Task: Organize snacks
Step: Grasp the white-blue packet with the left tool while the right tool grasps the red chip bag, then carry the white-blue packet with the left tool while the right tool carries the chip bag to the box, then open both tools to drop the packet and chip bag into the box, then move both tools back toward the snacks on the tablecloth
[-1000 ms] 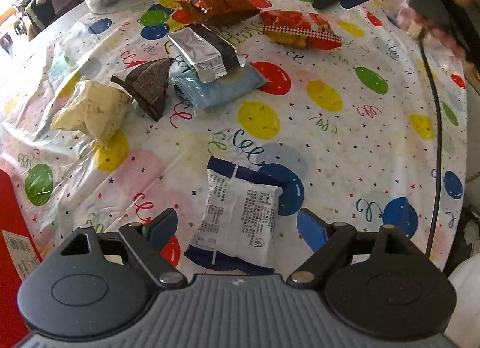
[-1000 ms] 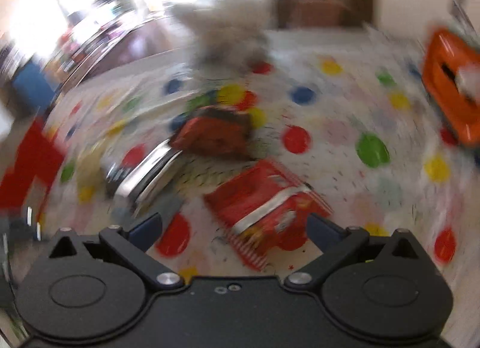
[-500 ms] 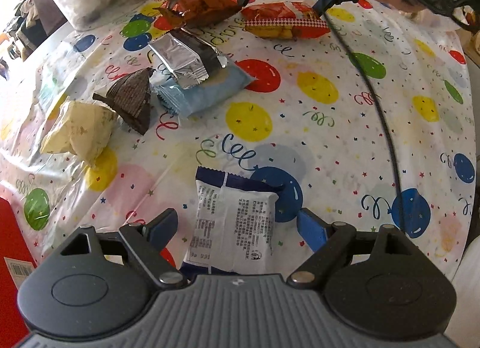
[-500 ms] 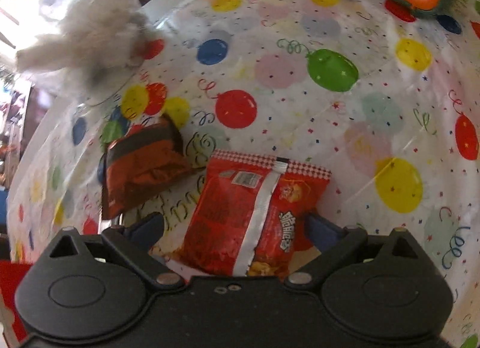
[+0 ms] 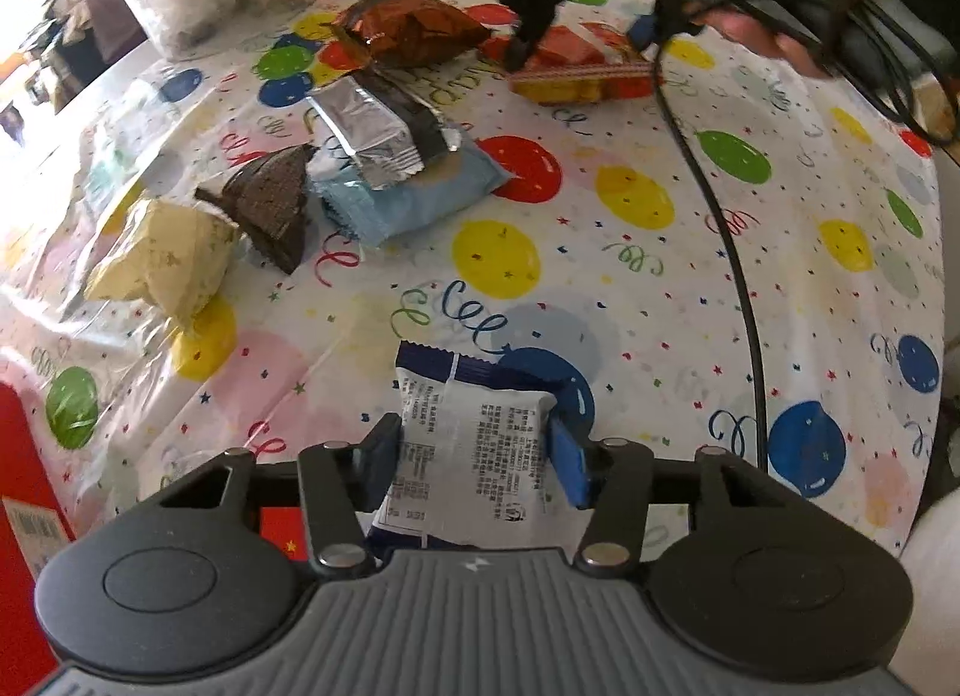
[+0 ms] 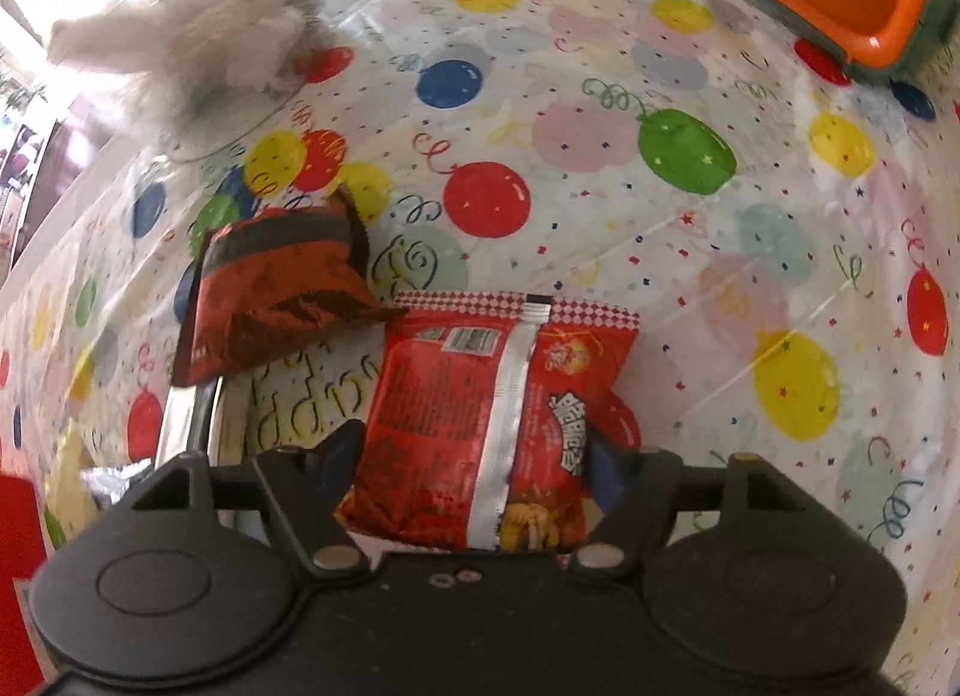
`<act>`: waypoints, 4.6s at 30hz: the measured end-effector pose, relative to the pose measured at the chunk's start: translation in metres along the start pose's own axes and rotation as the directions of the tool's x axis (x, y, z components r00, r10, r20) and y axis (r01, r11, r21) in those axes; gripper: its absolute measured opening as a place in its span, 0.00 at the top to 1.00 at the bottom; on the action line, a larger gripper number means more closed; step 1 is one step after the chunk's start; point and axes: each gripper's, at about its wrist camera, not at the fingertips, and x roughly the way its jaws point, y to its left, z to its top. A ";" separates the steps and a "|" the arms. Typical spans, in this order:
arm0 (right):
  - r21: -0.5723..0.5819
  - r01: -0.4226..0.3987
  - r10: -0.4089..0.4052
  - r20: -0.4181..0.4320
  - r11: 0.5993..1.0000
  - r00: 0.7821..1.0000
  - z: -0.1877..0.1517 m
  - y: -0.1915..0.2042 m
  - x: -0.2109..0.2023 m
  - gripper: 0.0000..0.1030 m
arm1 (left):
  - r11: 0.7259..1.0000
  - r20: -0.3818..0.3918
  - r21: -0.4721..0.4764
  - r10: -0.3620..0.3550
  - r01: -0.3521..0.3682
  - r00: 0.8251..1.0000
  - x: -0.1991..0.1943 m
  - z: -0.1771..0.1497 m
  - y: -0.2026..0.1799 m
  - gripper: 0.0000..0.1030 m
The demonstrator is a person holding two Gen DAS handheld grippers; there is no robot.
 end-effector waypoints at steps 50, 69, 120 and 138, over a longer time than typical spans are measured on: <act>-0.599 -0.290 0.415 0.077 0.747 0.907 -0.150 0.211 -0.154 0.35 | 0.751 0.190 -0.655 0.276 -0.088 0.942 -0.214 -0.112 0.143 0.52; -0.730 -0.276 0.380 -0.023 0.625 0.924 -0.186 0.359 -0.107 0.35 | 0.640 0.064 -0.732 0.407 -0.234 0.911 -0.231 -0.169 0.261 0.52; -0.759 -0.212 0.223 -0.090 0.615 0.971 -0.195 0.426 -0.050 0.23 | 0.747 -0.148 -0.576 0.302 -0.331 0.942 -0.164 -0.159 0.309 0.48; -0.717 -0.241 0.332 -0.015 0.654 0.943 -0.191 0.391 -0.111 0.16 | 0.776 0.043 -0.567 0.364 -0.277 0.930 -0.206 -0.162 0.272 0.39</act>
